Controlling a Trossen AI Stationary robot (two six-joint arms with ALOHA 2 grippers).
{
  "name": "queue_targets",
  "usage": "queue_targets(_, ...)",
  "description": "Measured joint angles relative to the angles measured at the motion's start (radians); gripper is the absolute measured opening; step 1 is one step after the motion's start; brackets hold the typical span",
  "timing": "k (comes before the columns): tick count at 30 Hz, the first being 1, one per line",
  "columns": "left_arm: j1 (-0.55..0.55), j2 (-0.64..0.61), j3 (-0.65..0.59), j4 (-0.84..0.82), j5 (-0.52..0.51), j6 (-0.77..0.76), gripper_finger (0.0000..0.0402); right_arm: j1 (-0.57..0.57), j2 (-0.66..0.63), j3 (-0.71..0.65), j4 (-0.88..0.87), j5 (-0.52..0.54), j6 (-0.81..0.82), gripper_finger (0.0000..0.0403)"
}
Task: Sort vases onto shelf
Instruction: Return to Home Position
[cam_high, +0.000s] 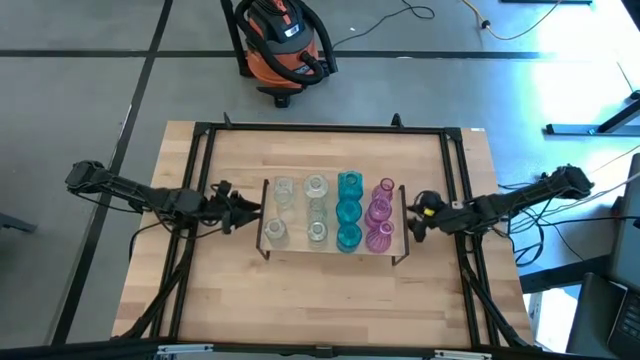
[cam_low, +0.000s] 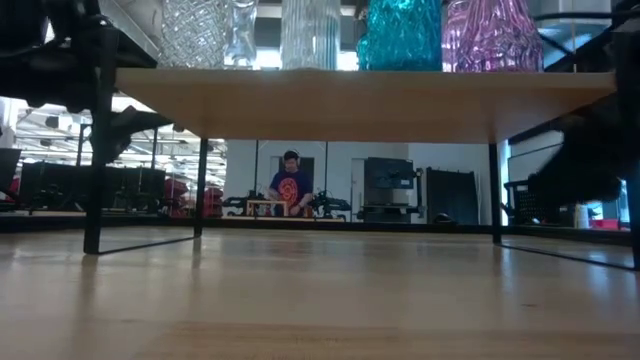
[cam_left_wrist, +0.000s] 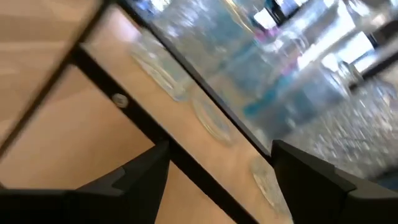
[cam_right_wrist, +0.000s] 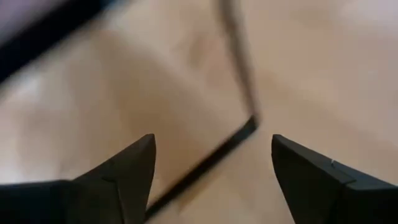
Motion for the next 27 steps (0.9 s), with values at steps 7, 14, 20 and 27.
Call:
queue_targets(7, -0.002, 0.019, -0.008, -0.226, 0.239, 0.206, 0.027, 0.0, 0.132, 0.0, -0.005, -0.198, -0.049, 0.028)
queue_targets(14, -0.001, 0.037, -0.002, -0.27, 0.278, 0.252, 0.027, 0.0, 0.198, 0.0, 0.028, -0.293, 0.059, 0.028)
queue_targets(20, -0.001, 0.039, -0.002, -0.27, 0.276, 0.25, 0.027, 0.0, 0.201, 0.0, 0.027, -0.274, 0.052, 0.028)
queue_targets(27, -0.001, 0.038, -0.001, -0.266, 0.274, 0.19, 0.027, 0.0, 0.201, -0.001, 0.026, -0.269, 0.052, 0.028)
